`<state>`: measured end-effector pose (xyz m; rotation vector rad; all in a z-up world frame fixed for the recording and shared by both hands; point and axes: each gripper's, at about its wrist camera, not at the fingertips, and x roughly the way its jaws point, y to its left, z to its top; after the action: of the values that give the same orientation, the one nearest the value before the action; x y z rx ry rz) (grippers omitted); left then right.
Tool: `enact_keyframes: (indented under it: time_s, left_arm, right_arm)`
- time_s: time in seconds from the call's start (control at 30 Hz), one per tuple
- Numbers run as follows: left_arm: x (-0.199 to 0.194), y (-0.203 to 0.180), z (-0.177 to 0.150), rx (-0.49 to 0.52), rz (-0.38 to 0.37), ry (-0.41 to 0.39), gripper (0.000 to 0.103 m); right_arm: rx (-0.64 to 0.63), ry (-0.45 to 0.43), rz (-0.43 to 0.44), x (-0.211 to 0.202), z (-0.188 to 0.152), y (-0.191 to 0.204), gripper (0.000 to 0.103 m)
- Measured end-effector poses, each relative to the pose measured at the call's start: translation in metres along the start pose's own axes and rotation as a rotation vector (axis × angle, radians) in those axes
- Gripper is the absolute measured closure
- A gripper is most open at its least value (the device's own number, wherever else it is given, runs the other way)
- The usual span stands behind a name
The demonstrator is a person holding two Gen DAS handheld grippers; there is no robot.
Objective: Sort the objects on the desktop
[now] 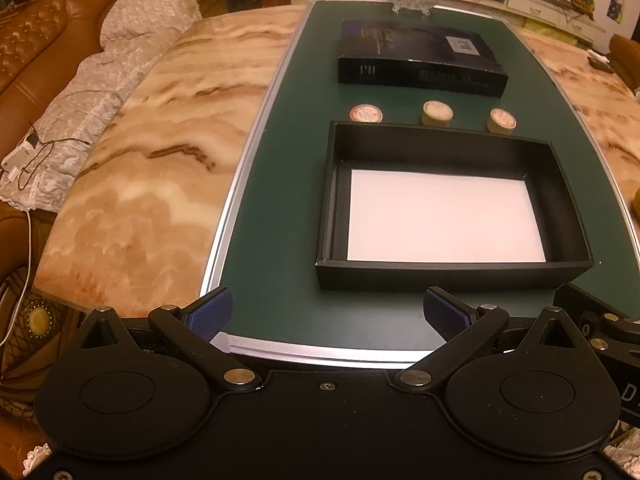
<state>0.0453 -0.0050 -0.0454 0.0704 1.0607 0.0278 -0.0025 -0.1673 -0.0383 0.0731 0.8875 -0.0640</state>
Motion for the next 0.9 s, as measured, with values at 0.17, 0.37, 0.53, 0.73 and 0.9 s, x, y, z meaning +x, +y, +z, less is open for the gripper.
enact_keyframes:
  time_s: [0.17,0.37,0.53,0.73,0.9]
  left_arm:
    - [0.008,-0.004,0.004,0.004,0.002,0.013,0.000]
    - [0.020,-0.008,0.011,0.014,0.010,0.030,0.000]
    - [0.032,-0.011,0.022,0.017,0.015,0.038,0.000]
    - [0.046,-0.014,0.051,0.013,0.052,0.008,0.000]
    - [0.062,-0.016,0.085,-0.008,0.071,-0.030,0.000]
  right_arm:
    - [0.009,0.012,0.000,0.007,0.000,-0.003,0.000]
    - [0.020,0.026,0.002,0.014,0.000,-0.008,0.000]
    - [0.024,0.048,0.008,0.040,0.018,-0.008,0.000]
    - [0.051,0.052,0.026,0.054,0.021,-0.017,0.000]
    - [0.090,0.045,0.054,0.061,0.022,-0.026,0.000]
